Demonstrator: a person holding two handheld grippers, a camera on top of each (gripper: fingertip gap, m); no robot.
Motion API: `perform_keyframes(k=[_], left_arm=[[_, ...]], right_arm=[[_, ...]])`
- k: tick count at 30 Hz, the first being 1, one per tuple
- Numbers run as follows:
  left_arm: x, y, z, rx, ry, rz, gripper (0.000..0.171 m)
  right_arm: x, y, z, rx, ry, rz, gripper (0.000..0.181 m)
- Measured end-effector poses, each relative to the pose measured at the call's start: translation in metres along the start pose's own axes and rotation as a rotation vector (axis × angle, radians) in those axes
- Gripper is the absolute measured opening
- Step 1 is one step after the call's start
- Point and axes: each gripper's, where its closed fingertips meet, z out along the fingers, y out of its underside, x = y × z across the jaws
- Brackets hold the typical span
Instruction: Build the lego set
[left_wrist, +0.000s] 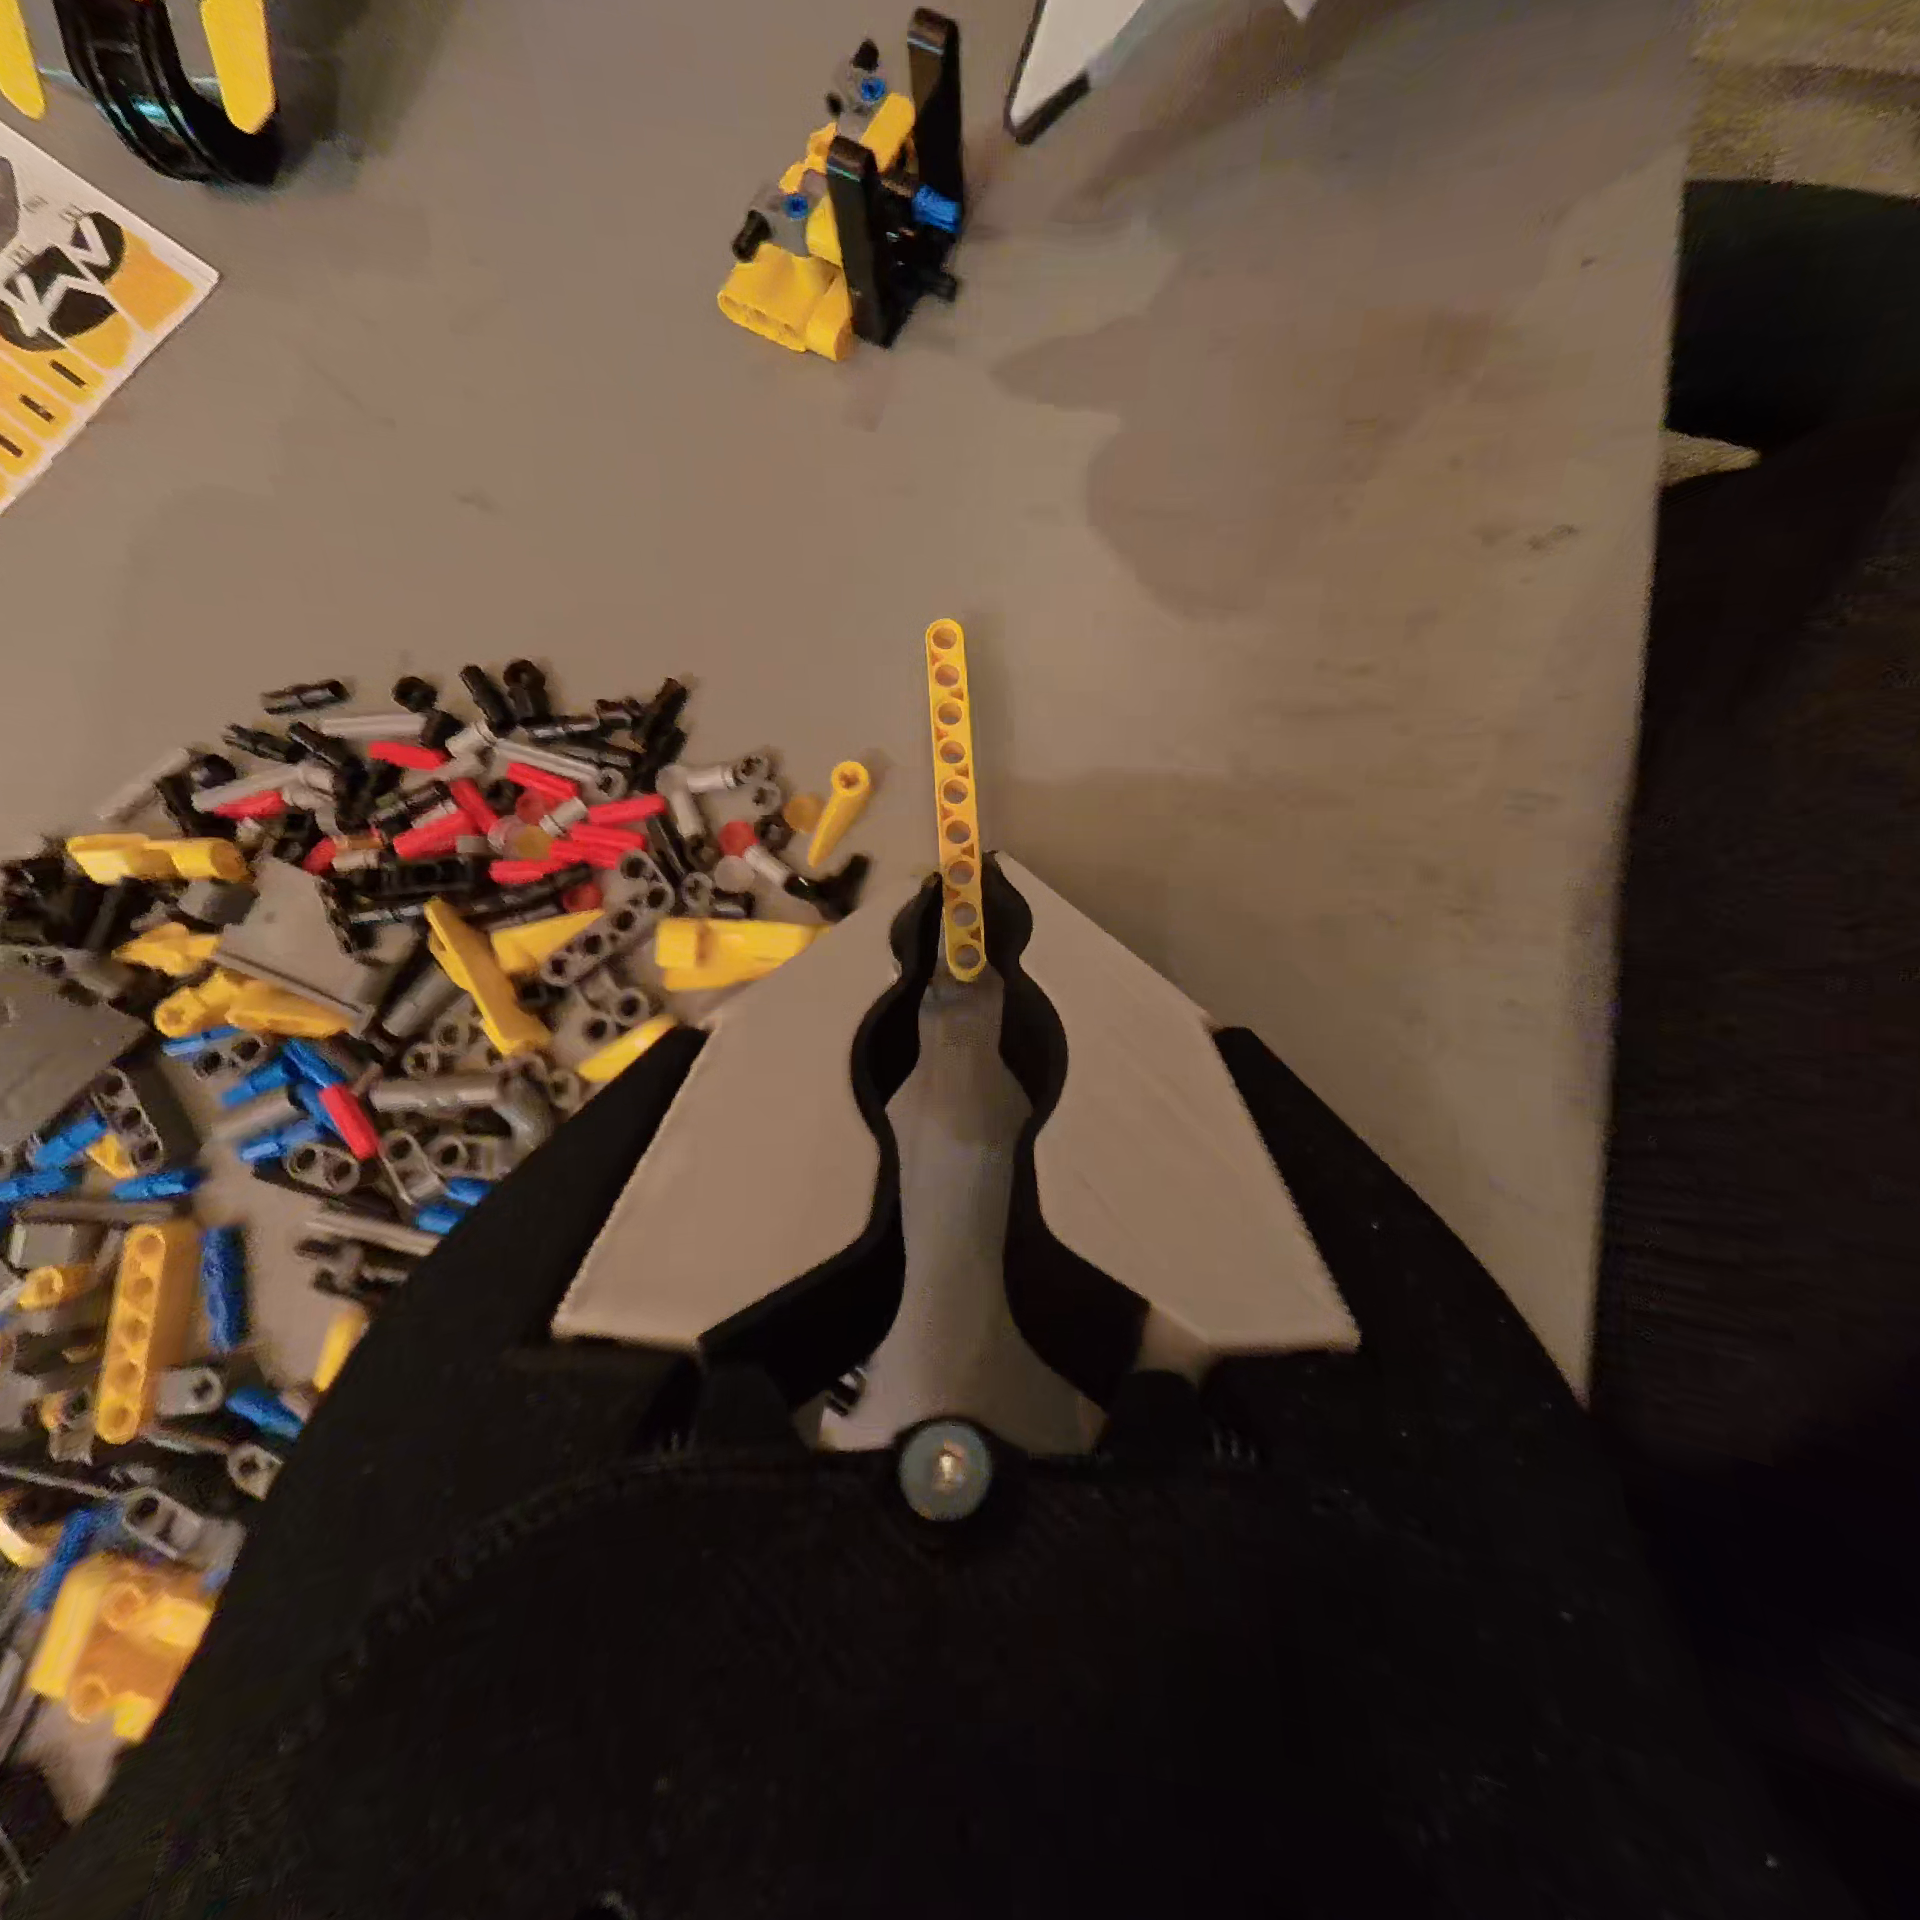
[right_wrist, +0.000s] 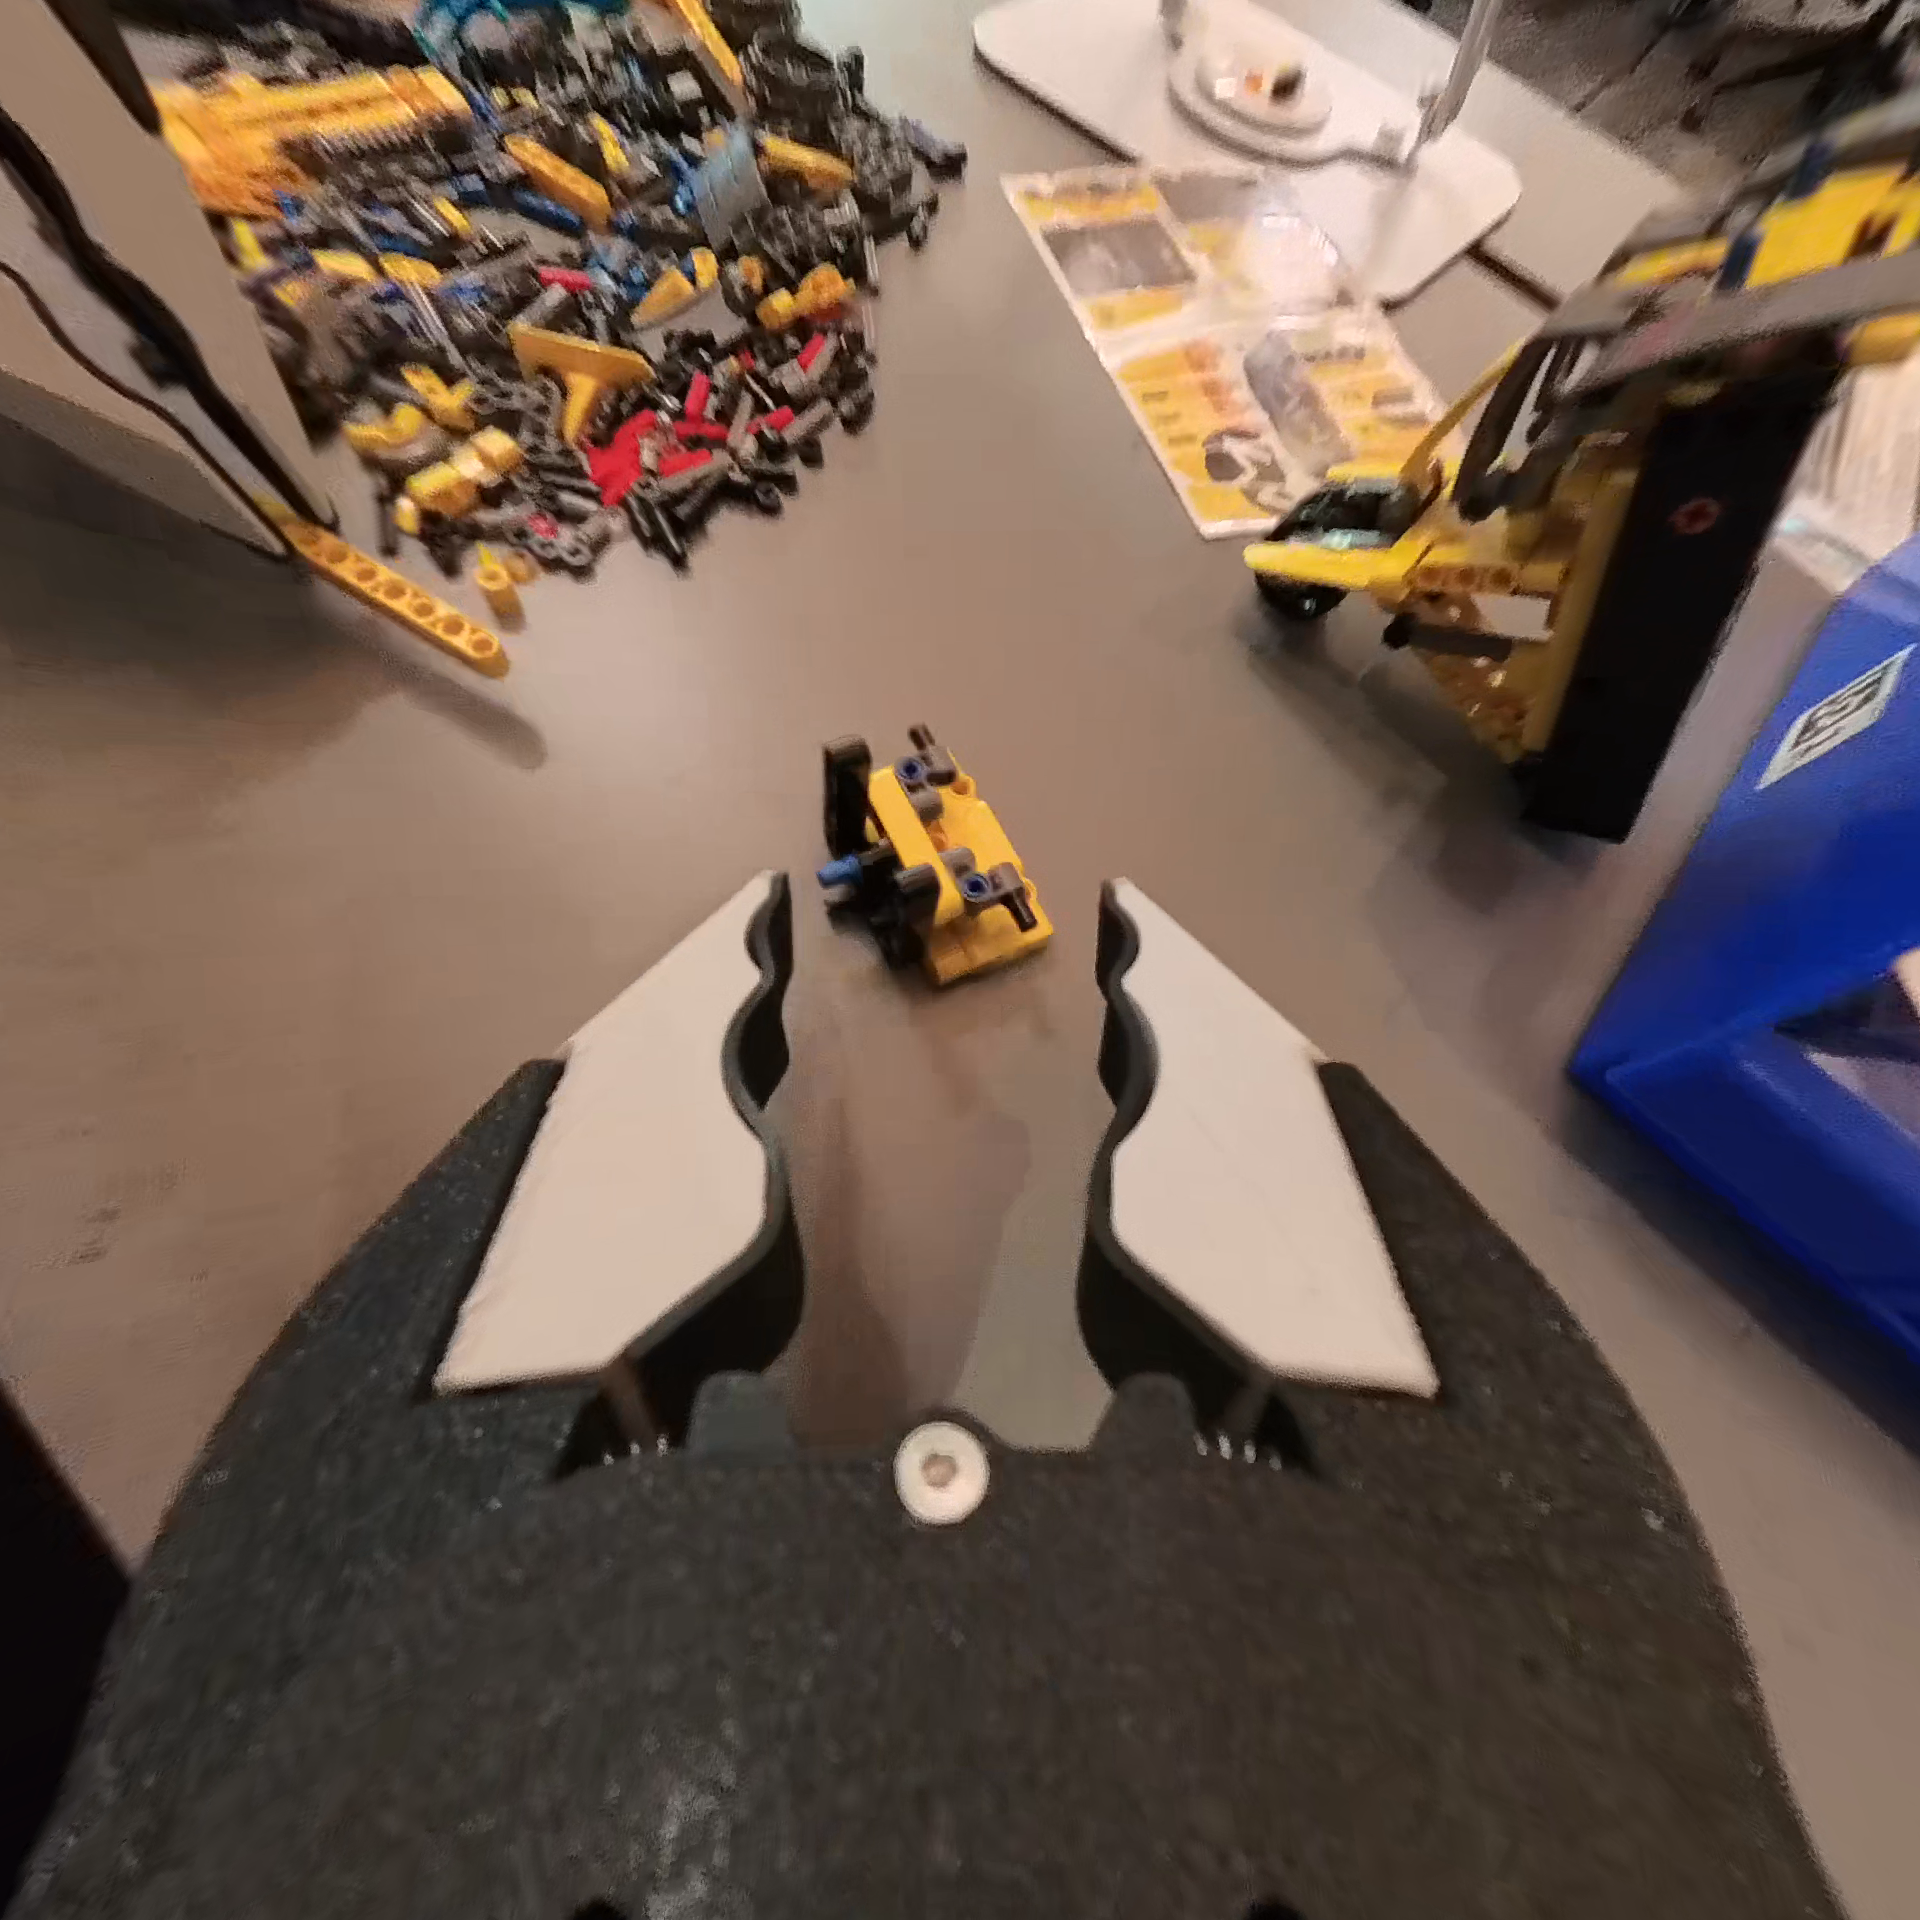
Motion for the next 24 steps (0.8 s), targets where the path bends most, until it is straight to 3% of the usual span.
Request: perform_keyframes(k=[5,12,18,24], left_arm=[[0.026,0.023,-0.008,-0.053,0.056,-0.062,0.005],[-0.017,0.028,-0.006,-0.078,-0.095,-0.065,0.005],[-0.050,0.023,-0.001,-0.077,-0.104,-0.054,0.006],[-0.036,0.014,-0.001,-0.037,-0.013,-0.001,0.005]], right_arm=[[-0.013,-0.021,-0.016,0.103,-0.012,-0.035,0.056],[-0.027,-0.032,-0.012,0.149,-0.063,-0.004,0.051],[-0.041,-0.051,-0.020,0.224,-0.099,0.011,0.049],[-0.042,-0.049,-0.018,0.214,-0.095,0.005,0.048]])
